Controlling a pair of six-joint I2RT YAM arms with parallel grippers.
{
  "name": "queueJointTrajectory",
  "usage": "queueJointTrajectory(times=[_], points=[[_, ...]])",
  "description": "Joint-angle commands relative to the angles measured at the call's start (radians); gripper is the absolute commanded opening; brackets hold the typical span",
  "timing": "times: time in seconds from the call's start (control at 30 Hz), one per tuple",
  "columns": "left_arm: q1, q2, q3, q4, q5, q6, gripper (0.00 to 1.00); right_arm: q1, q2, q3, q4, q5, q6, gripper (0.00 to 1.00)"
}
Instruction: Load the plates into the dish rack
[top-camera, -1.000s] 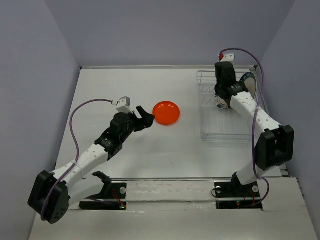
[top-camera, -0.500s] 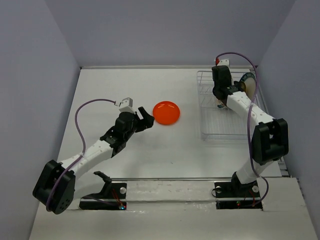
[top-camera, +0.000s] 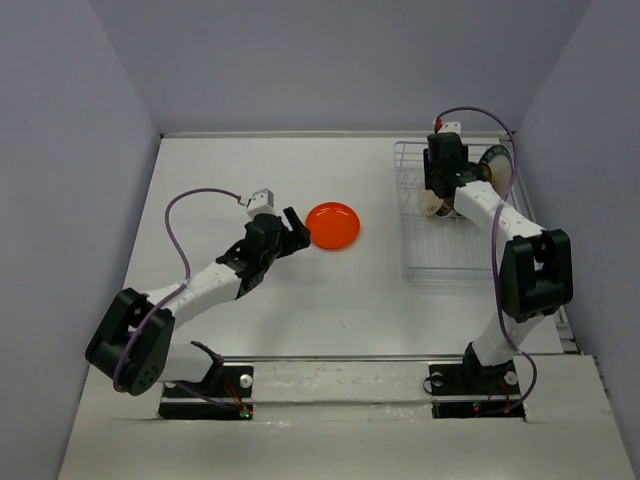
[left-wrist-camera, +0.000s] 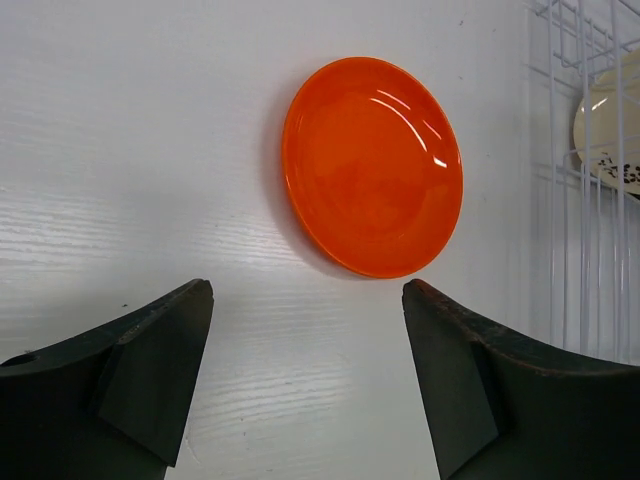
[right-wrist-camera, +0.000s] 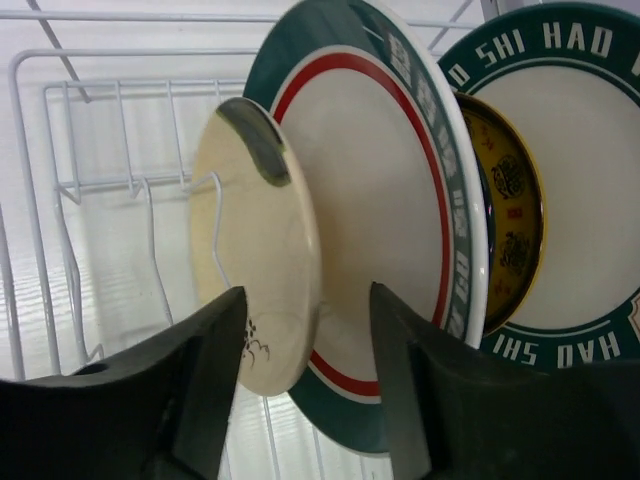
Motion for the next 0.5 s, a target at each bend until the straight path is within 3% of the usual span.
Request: queueJointTrajectory(times=[0.0,0.07,0.33,0.47], points=[[-0.004,0.03,0.072,0.042,-0.058,0.011,0.87,-0.009,-0.044,0.059,0.024,-0.001,0.012,0.65],[-0.004,0.056,0.09,0.04,-0.07,0.009,0.86,-0.009,-0.07,0.076,-0.001,-0.015,0.018,0.71],[0.002,0.211,0.203,0.005,-0.052,0.005,0.79,0.001,-0.304,-0.009,-0.027,-0.311,0.162,0.74],[0.026,0.296,0.262,0.006,0.001,-0.004,0.67,0.043,-0.444,-0.098,-0.004,-0.484,0.233,0.74]])
